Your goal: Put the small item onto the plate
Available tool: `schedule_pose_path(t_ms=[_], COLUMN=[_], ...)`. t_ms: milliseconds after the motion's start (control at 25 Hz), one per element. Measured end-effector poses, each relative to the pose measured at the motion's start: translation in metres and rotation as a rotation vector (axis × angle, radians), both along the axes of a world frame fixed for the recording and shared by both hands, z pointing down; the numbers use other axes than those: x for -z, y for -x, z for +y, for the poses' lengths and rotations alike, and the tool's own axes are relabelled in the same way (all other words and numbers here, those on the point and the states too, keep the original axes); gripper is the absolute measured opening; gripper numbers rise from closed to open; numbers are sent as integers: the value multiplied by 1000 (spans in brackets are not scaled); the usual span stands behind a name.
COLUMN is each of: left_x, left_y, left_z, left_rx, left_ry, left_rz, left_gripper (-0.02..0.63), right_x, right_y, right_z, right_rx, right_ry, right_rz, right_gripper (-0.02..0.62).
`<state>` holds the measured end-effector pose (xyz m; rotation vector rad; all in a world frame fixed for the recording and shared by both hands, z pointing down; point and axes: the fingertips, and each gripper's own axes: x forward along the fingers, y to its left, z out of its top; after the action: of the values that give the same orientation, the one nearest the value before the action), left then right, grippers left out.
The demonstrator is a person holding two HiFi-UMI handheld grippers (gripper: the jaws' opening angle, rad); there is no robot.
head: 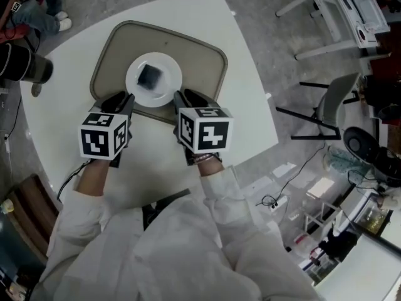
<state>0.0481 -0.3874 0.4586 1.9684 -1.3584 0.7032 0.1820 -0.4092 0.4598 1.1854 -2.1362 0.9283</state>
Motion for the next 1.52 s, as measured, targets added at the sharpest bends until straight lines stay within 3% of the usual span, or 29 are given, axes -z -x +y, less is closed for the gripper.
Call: schedule_pose_path(t_ms=[160,360,520,960,1320,1520], left_x=[26,65,85,119,118,118], left_y=[5,24,48,93,88,77], left_z=[14,46,73,210,305,340], left_rx=[-3,-37,-72,-252,-387,-403], left_ry=[-86,-192,-232,-267,-239,-230], left_rz=[44,83,111,169,236,302], left_gripper=[81,26,15,11,9,9], right_x=[33,82,107,139,149,155], right_y=[2,25,56,152,187,190], right_z=[12,47,84,240,325,359], right_rx=[-16,20,20,87,116,114], right_ry=[-91,-219,-241,-292,-355,-376], right_rz=[-3,-40,-99,-209,-223,-245], right_gripper=[74,54,20,15,15,15])
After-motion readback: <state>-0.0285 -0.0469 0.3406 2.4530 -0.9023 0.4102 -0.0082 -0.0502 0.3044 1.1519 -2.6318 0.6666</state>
